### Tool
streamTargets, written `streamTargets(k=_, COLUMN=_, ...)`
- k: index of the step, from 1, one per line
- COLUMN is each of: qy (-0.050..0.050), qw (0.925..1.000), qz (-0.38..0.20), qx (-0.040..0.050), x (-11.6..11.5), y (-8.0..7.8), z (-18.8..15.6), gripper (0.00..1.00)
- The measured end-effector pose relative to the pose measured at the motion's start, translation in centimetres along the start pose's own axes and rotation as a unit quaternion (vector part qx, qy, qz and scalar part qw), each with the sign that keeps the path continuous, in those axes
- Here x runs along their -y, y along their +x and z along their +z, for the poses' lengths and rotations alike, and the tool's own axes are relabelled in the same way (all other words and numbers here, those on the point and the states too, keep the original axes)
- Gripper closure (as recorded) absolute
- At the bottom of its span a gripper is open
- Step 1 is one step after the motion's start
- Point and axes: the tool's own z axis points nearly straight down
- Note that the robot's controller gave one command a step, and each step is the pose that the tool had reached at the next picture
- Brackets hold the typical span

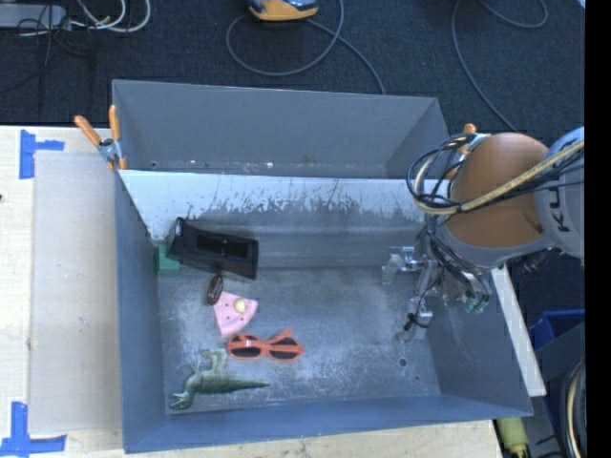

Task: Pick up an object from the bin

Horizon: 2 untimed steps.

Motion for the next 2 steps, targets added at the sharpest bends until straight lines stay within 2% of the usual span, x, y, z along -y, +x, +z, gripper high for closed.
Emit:
streamTargets(k=1, qy=0.0, qw=1.0, qz=-0.001, qx=0.0037, x=0.0, y=-0.2, z=-0.5, gripper=0.0)
streamTargets(k=2, qy=0.001, qw=0.9997, qz=-0.025, qx=0.0027, x=-3.8, y=0.5, z=0.7, gripper=0.0)
